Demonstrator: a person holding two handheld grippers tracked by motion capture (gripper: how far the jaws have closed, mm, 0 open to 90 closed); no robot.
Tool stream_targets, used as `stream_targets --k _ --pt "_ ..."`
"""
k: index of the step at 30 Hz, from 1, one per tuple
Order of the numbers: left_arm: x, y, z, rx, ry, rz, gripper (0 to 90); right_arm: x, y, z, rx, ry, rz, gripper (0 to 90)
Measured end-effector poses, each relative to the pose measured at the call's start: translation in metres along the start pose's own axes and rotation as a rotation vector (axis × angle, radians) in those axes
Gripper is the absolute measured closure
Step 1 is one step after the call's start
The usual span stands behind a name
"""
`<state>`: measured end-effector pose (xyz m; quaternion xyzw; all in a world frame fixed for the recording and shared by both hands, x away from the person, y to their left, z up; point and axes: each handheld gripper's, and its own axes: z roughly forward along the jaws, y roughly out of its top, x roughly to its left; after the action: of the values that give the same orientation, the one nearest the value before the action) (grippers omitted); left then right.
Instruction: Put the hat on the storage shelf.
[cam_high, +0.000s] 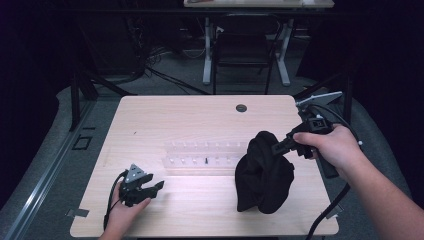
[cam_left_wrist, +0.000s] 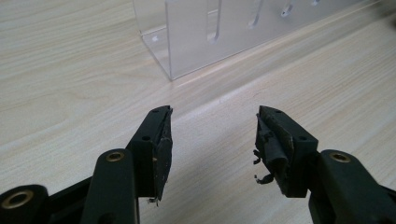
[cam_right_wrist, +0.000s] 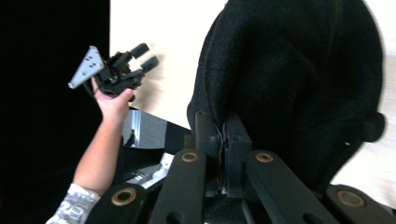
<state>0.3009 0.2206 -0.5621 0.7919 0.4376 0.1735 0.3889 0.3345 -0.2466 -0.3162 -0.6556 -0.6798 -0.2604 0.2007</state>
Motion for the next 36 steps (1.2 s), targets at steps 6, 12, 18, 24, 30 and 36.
stream_targets --k 6,12,18,24,30,36 --pt "0.000 0.000 0.001 0.001 0.000 0.000 46.0 -0.002 0.004 -0.007 -0.018 0.069 0.009 88.2" --pt "-0.001 0.000 0.001 0.001 -0.003 0.000 46.0 0.001 0.010 -0.014 -0.041 0.139 -0.030 88.2" --pt "-0.001 0.000 0.001 0.002 -0.005 0.001 46.0 0.014 0.018 -0.016 -0.099 0.185 -0.055 88.2" --pt "-0.001 0.000 0.001 0.002 -0.006 0.001 46.0 0.025 0.026 -0.016 -0.122 0.197 -0.074 88.3" --pt "-0.001 0.000 0.002 0.003 -0.007 0.003 46.0 0.035 0.036 -0.011 -0.131 0.201 -0.089 88.3" --pt "-0.001 0.000 0.002 0.002 -0.009 0.001 46.0 0.042 0.042 -0.009 -0.134 0.215 -0.102 88.3"
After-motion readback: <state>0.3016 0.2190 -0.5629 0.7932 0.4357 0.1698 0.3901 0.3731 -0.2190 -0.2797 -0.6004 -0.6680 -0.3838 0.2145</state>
